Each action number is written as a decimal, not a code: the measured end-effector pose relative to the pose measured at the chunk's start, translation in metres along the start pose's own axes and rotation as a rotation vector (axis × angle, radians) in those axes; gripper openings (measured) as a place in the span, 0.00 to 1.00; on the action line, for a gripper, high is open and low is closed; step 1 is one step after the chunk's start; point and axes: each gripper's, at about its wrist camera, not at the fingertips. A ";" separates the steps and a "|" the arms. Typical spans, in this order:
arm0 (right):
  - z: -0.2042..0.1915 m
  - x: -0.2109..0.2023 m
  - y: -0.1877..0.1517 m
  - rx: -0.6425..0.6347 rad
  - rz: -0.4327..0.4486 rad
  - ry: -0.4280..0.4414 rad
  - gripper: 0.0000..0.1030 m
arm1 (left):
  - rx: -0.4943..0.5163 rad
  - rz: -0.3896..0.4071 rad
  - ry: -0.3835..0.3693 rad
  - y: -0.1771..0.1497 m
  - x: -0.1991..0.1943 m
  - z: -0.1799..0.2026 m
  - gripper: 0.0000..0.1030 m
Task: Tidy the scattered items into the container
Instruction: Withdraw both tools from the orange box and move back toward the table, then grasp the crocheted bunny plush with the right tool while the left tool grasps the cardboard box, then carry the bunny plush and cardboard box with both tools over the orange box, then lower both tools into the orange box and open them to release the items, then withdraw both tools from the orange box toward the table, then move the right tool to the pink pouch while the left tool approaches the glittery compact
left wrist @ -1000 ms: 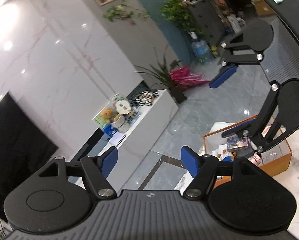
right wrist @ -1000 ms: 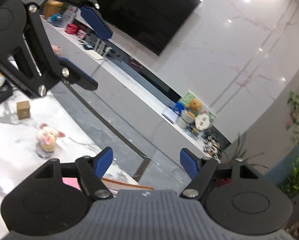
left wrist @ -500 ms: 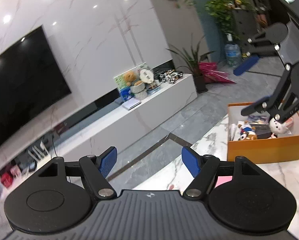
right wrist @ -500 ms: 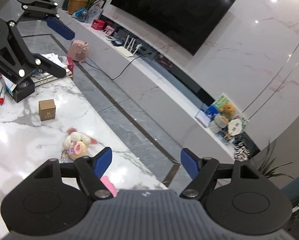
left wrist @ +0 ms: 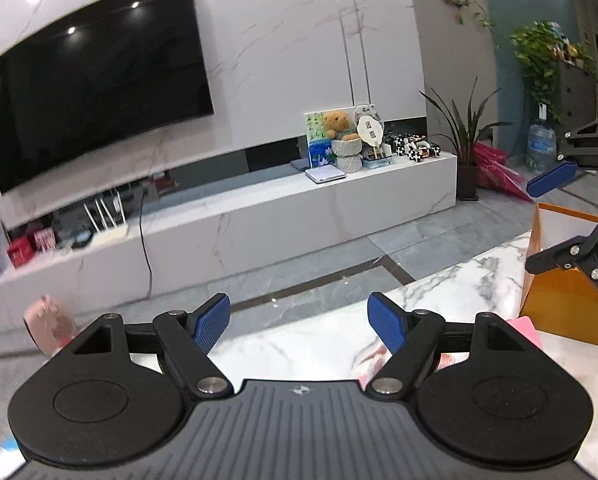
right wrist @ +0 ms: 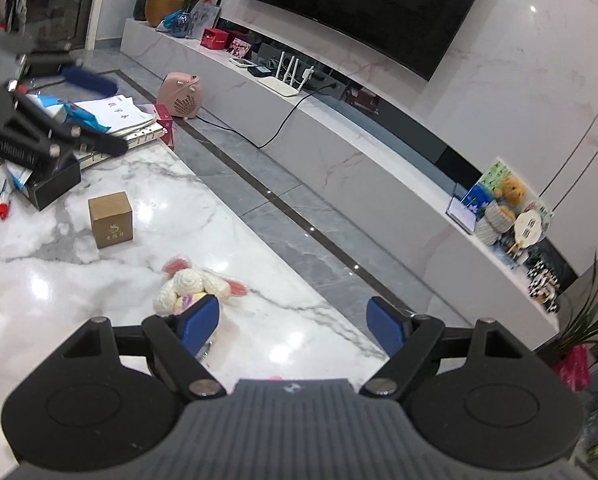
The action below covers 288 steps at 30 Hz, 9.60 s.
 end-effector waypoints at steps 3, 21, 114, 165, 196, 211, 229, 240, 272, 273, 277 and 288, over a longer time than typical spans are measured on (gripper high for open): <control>-0.004 0.016 0.000 0.024 0.006 0.012 0.81 | -0.008 -0.012 0.009 -0.007 0.009 -0.007 0.87; -0.066 0.123 0.015 0.162 0.024 0.159 0.86 | 0.041 -0.152 0.113 -0.051 0.049 -0.047 0.87; -0.014 0.016 0.010 0.211 0.022 0.015 0.69 | -0.066 -0.208 0.102 -0.024 -0.007 -0.004 0.51; 0.111 -0.176 -0.208 0.335 -0.153 -0.322 0.69 | 0.302 -0.206 -0.440 0.001 0.049 0.358 0.51; 0.054 -0.073 -0.300 0.388 -0.323 -0.064 0.69 | 0.392 -0.476 -0.425 -0.098 0.139 0.384 0.51; 0.046 -0.069 -0.303 0.427 -0.348 0.012 0.70 | 0.437 -0.520 -0.426 -0.112 0.137 0.385 0.52; 0.053 -0.095 -0.291 0.399 -0.310 -0.046 0.79 | 0.448 -0.451 -0.445 -0.093 0.114 0.380 0.72; 0.065 -0.111 -0.277 0.407 -0.274 -0.090 0.81 | 0.330 -0.356 -0.426 -0.047 0.092 0.311 0.72; 0.041 -0.065 -0.141 0.297 -0.075 -0.105 0.84 | 0.126 -0.137 -0.380 -0.023 0.044 0.123 0.83; 0.037 -0.059 -0.138 0.298 -0.069 -0.099 0.84 | 0.117 -0.136 -0.374 -0.025 0.047 0.116 0.83; 0.025 -0.033 -0.124 0.300 -0.051 -0.058 0.84 | 0.075 -0.131 -0.351 -0.029 0.057 0.092 0.83; 0.009 0.004 -0.097 0.229 -0.020 -0.021 0.85 | 0.042 -0.130 -0.314 -0.034 0.071 0.066 0.86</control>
Point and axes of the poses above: each gripper's, at about its wrist camera, not at the fingertips, and x roughly the way its jaws point, z to its right, y to its top, and after that the axes turned 15 degrees about -x, right-handed
